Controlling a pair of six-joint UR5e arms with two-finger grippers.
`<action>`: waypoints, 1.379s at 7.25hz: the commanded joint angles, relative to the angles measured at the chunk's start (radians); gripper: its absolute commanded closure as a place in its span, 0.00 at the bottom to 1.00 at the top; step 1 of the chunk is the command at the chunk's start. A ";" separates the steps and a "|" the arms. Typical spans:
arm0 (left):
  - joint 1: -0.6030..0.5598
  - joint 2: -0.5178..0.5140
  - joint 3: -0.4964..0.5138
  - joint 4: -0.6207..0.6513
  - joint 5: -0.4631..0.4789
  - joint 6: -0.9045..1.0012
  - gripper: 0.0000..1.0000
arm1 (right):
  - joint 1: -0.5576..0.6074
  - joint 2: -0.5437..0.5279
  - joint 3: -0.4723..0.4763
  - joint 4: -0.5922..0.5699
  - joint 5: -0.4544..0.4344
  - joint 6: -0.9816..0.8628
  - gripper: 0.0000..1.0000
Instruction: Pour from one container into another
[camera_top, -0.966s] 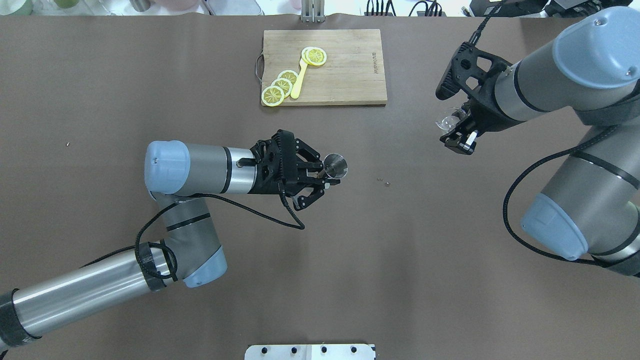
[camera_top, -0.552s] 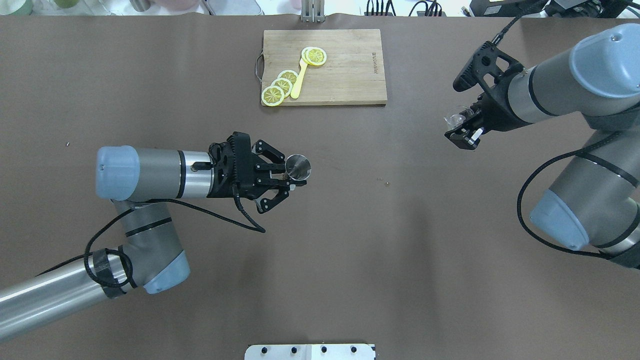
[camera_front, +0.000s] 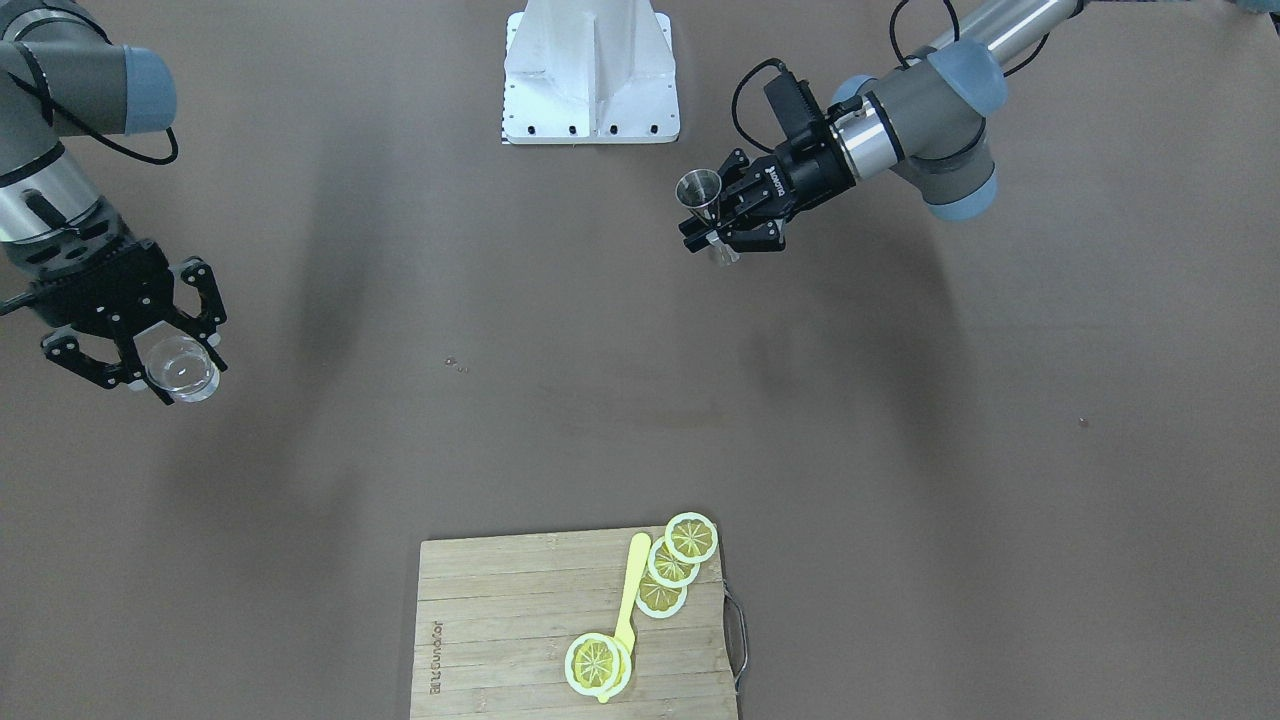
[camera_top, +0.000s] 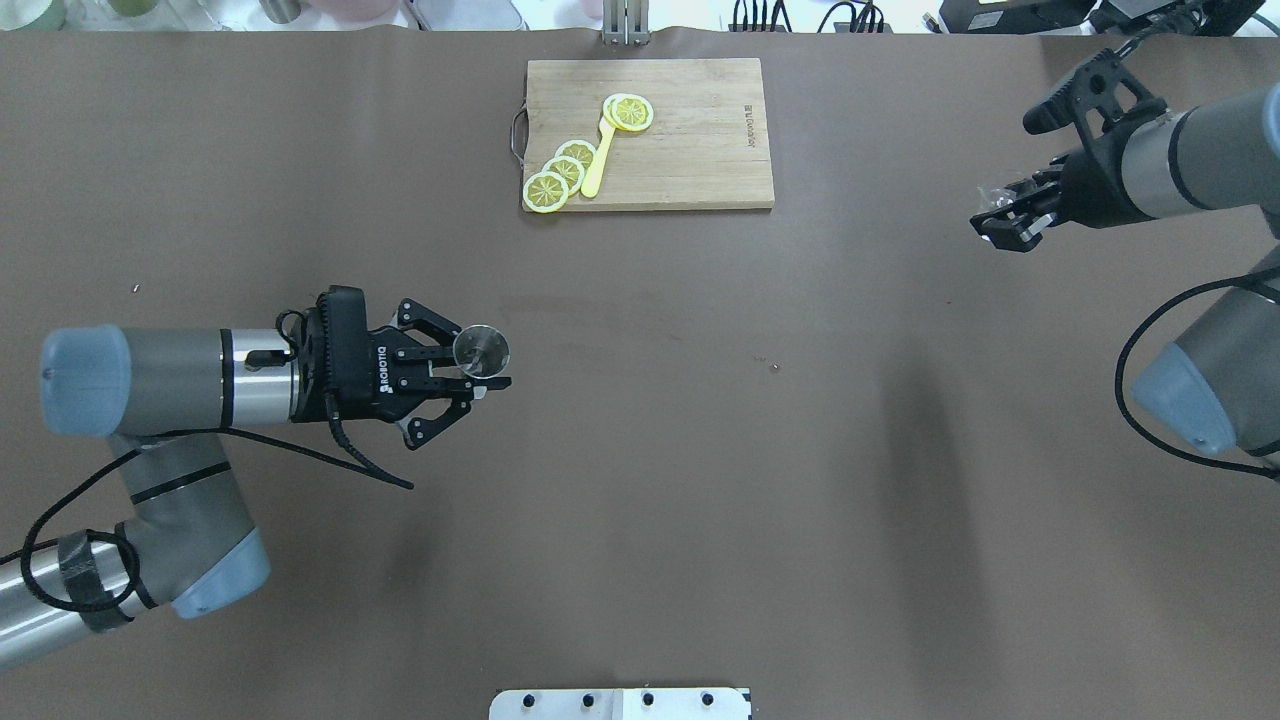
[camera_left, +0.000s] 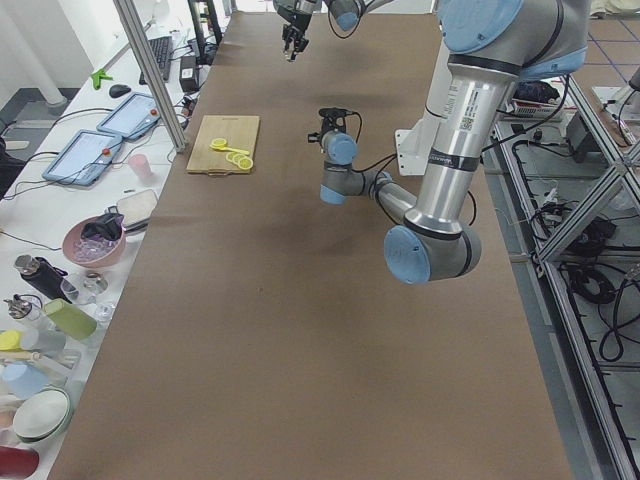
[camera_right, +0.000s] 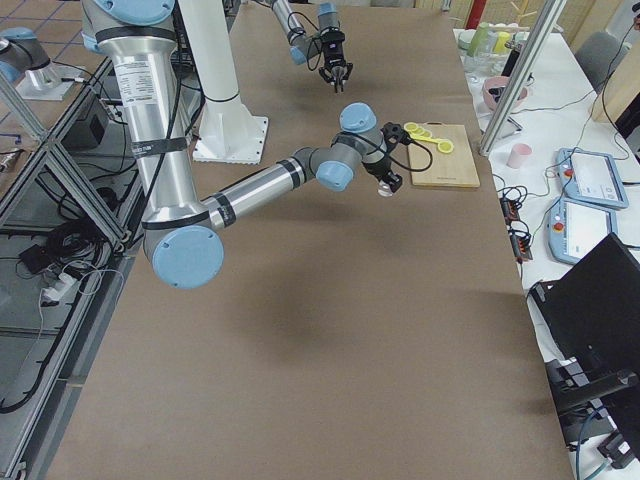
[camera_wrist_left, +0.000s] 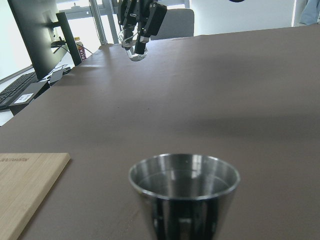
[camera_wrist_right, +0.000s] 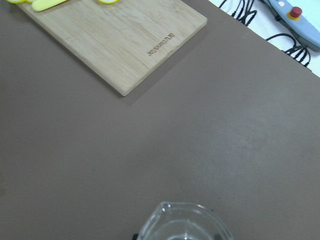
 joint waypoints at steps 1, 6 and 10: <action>0.000 0.134 -0.048 -0.094 0.075 -0.052 1.00 | 0.041 -0.074 -0.015 0.093 -0.011 0.070 1.00; 0.035 0.279 -0.051 -0.219 0.505 -0.250 1.00 | 0.038 -0.098 -0.328 0.583 -0.092 0.254 1.00; 0.121 0.279 -0.042 -0.206 0.939 -0.434 1.00 | -0.098 -0.095 -0.334 0.609 -0.260 0.398 1.00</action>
